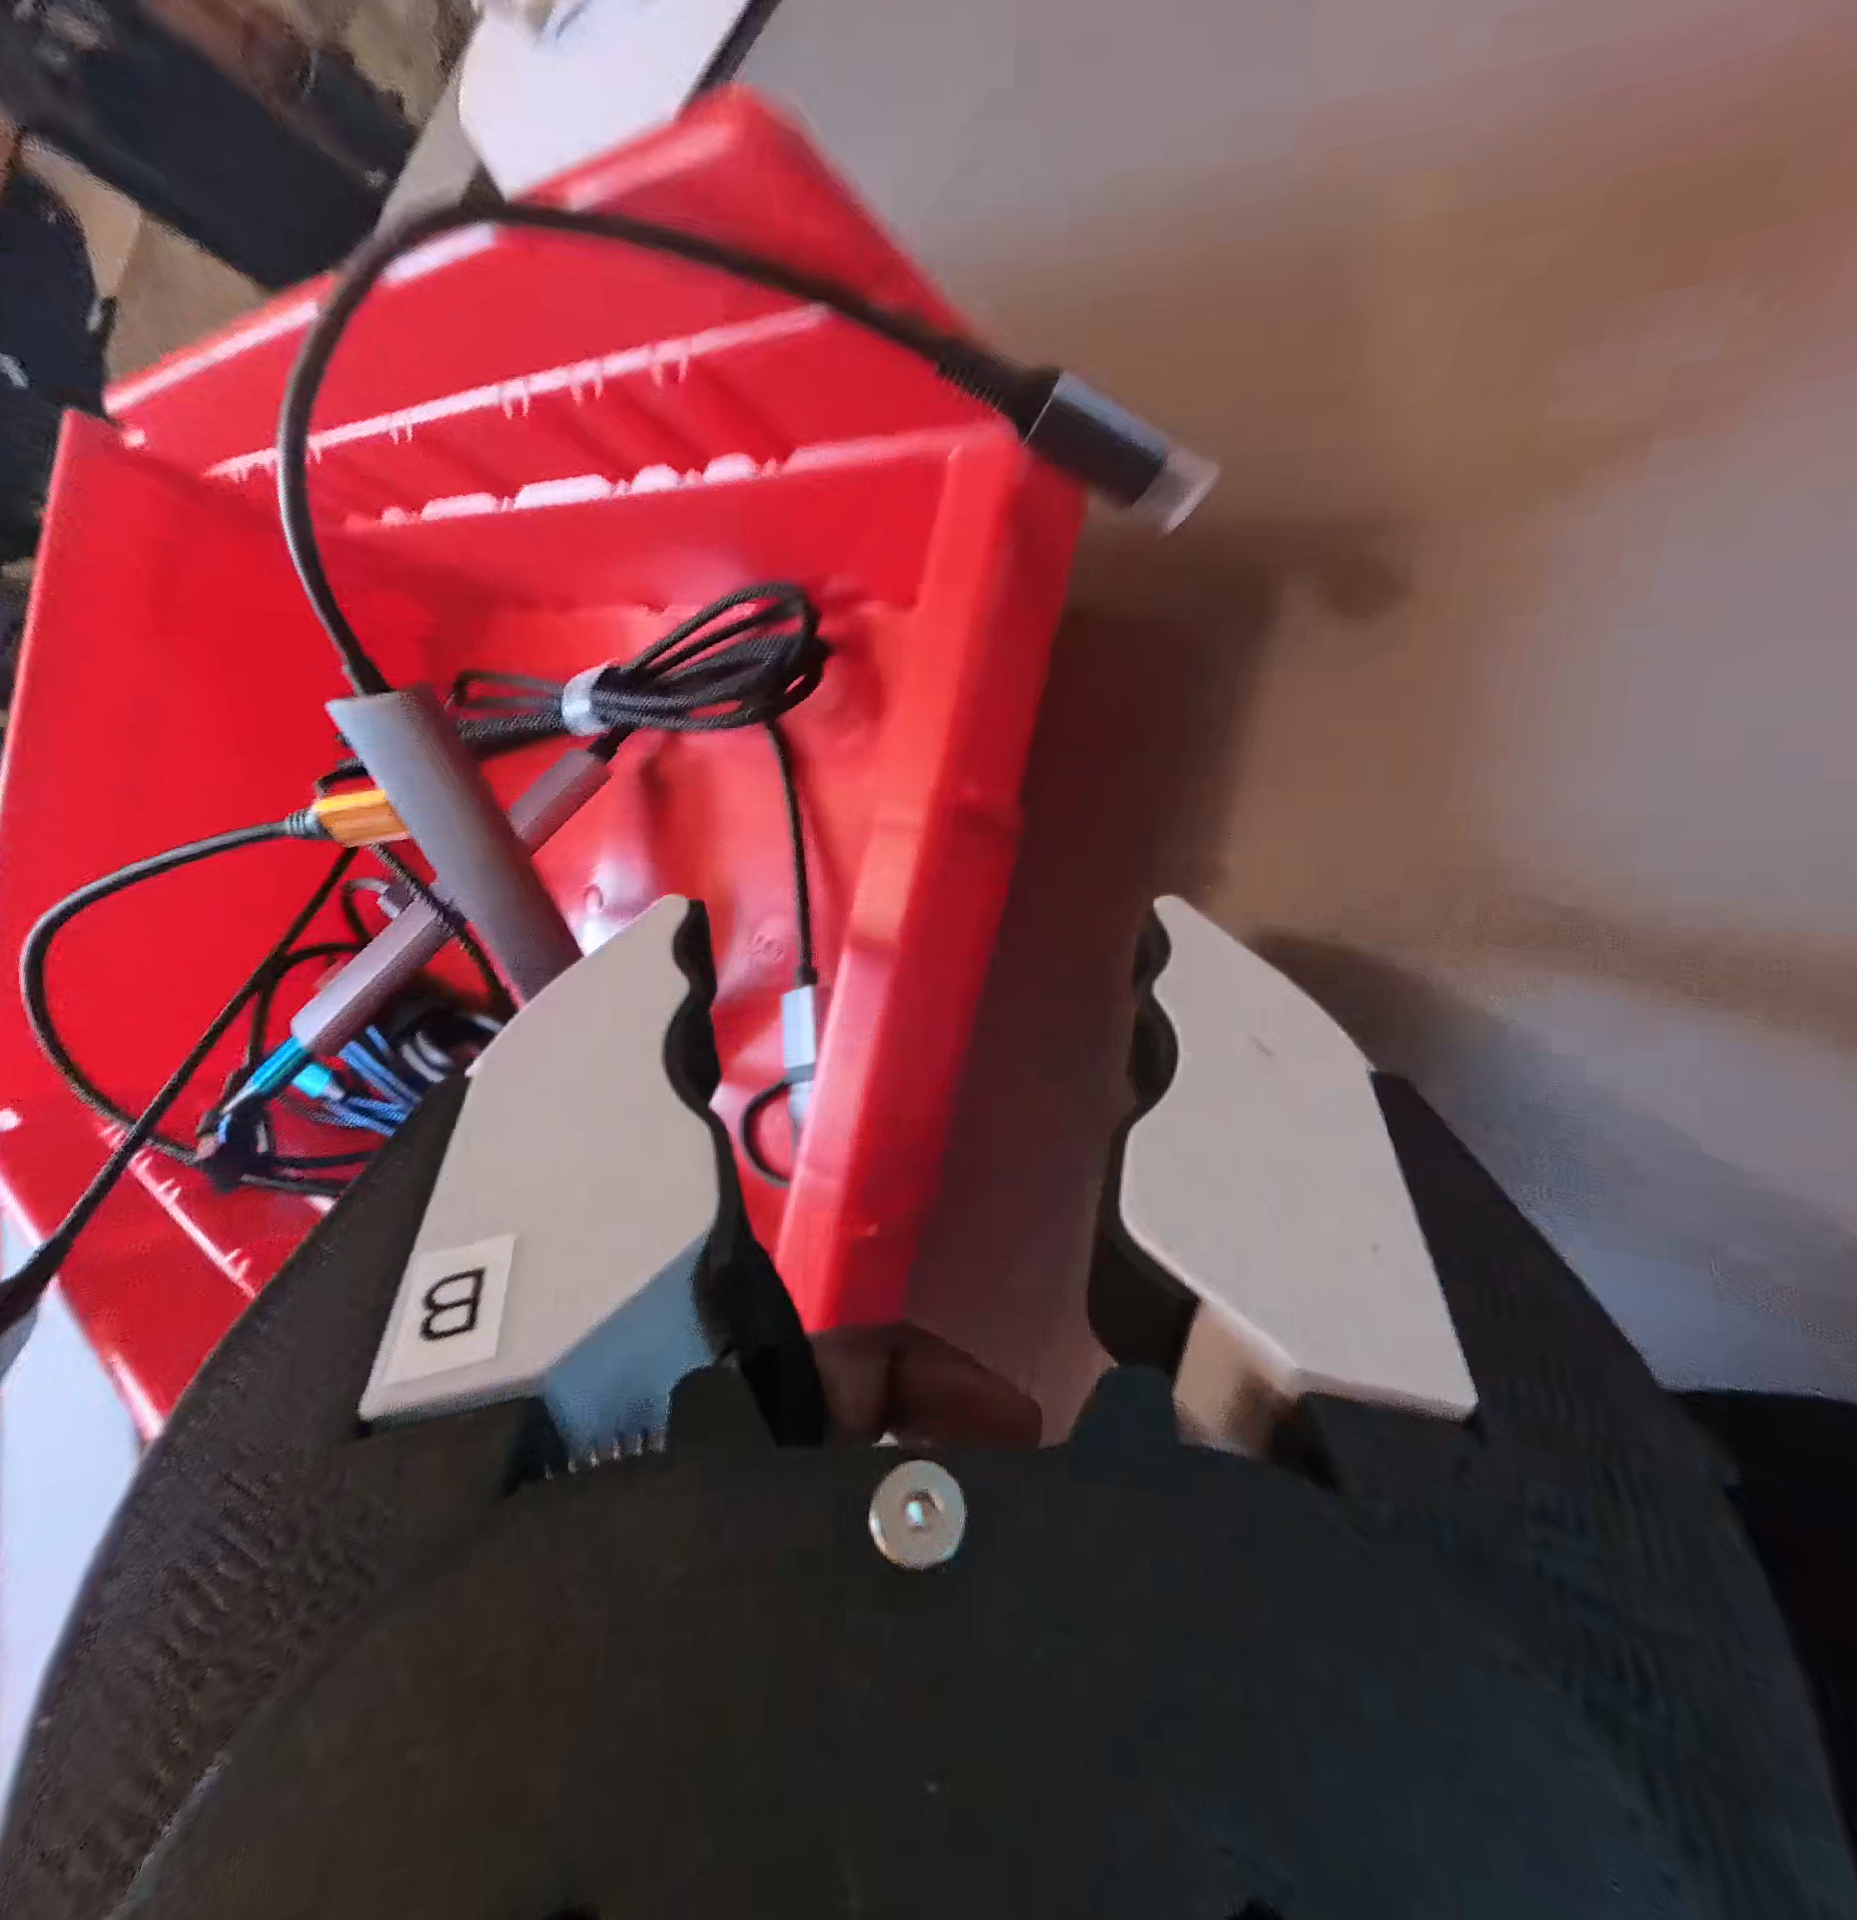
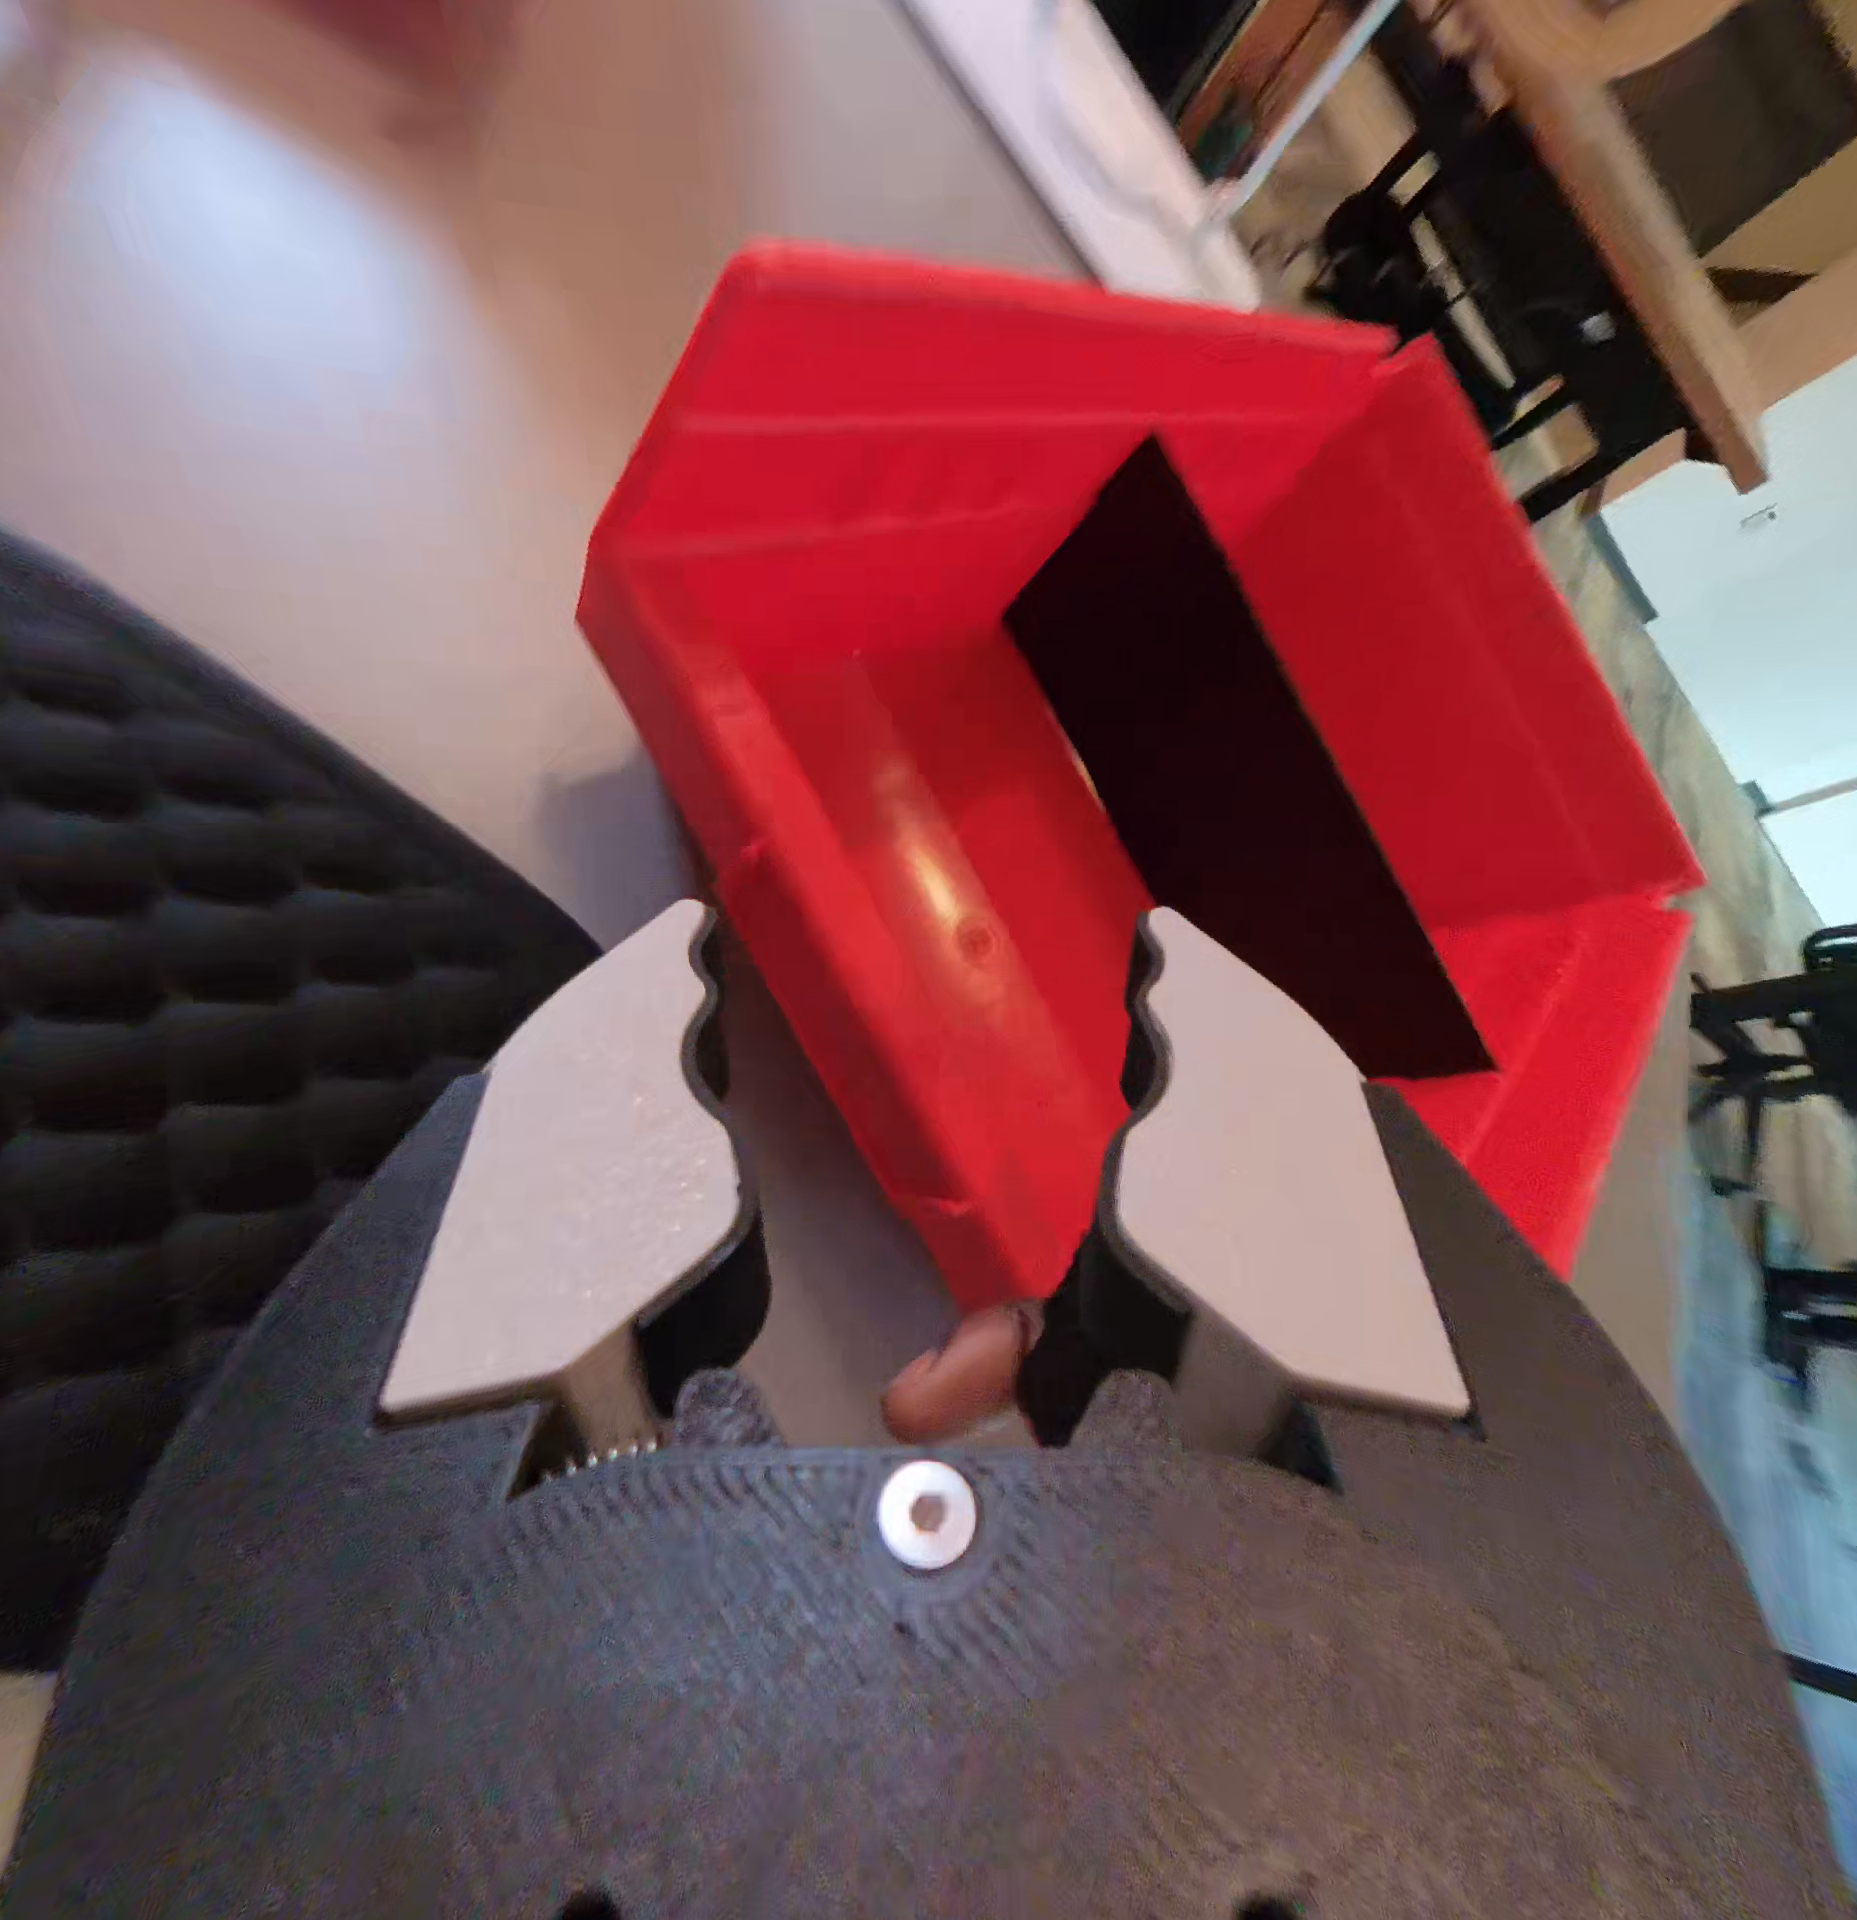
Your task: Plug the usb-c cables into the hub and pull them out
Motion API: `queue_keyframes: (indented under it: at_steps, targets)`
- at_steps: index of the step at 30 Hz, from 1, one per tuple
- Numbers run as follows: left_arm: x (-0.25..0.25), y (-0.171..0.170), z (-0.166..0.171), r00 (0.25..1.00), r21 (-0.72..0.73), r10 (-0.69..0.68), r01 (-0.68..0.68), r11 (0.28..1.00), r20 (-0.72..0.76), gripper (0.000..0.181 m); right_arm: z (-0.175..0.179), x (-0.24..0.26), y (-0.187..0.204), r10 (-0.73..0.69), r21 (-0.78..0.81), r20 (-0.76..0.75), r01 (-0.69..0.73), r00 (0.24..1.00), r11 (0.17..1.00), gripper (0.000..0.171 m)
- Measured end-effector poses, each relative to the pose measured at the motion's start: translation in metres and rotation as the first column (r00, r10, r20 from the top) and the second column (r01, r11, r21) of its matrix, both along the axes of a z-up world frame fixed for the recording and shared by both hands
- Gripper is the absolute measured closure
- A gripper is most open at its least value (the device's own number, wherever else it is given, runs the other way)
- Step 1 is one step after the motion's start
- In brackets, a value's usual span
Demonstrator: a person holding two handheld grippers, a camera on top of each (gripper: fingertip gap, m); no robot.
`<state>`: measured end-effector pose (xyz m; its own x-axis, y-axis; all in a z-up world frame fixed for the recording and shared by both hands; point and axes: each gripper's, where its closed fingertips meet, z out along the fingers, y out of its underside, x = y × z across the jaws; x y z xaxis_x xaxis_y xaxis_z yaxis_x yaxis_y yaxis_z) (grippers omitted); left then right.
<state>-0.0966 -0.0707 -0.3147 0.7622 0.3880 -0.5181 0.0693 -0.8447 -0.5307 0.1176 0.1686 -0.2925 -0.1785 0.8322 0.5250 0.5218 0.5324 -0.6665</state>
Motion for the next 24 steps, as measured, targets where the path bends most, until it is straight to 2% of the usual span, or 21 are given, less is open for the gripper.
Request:
queue_keyframes:
  at_steps: [1, 3, 5, 6, 8, 18, 24]
  targets:
    - [-0.008, -0.006, -0.005, 1.000, -0.036, 0.018, -0.018, 0.999, -0.006, 0.105, -0.010, -0.003, 0.000, 0.005, 0.060, 0.059, -0.009, 0.998, 0.998, 0.096]
    - [-0.019, -0.022, -0.017, 0.999, -0.117, 0.036, -0.037, 0.992, -0.006, 0.121, -0.027, -0.006, 0.004, 0.000, 0.174, 0.164, -0.028, 0.986, 0.984, 0.102]
    - [-0.015, -0.028, -0.021, 0.999, -0.120, -0.014, 0.018, 0.993, 0.032, 0.132, -0.035, -0.006, 0.014, -0.036, 0.273, 0.231, -0.029, 0.972, 0.961, 0.111]
    - [-0.010, -0.035, -0.025, 0.997, -0.134, -0.033, 0.043, 0.990, 0.076, 0.145, -0.040, -0.004, 0.018, -0.048, 0.304, 0.265, -0.036, 0.963, 0.952, 0.116]
    - [-0.011, -0.050, -0.025, 0.997, -0.142, -0.046, 0.055, 0.988, 0.069, 0.144, -0.049, 0.001, 0.024, -0.055, 0.343, 0.339, -0.069, 0.939, 0.937, 0.135]
    - [-0.013, -0.143, -0.025, 0.984, -0.192, -0.135, 0.156, 0.969, 0.117, 0.140, -0.051, 0.031, 0.058, -0.102, 0.371, 0.439, -0.077, 0.893, 0.925, 0.137]
    - [-0.011, -0.198, -0.025, 0.981, -0.257, -0.137, 0.170, 0.951, 0.141, 0.140, -0.051, 0.060, 0.079, -0.143, 0.393, 0.464, -0.058, 0.874, 0.918, 0.138]
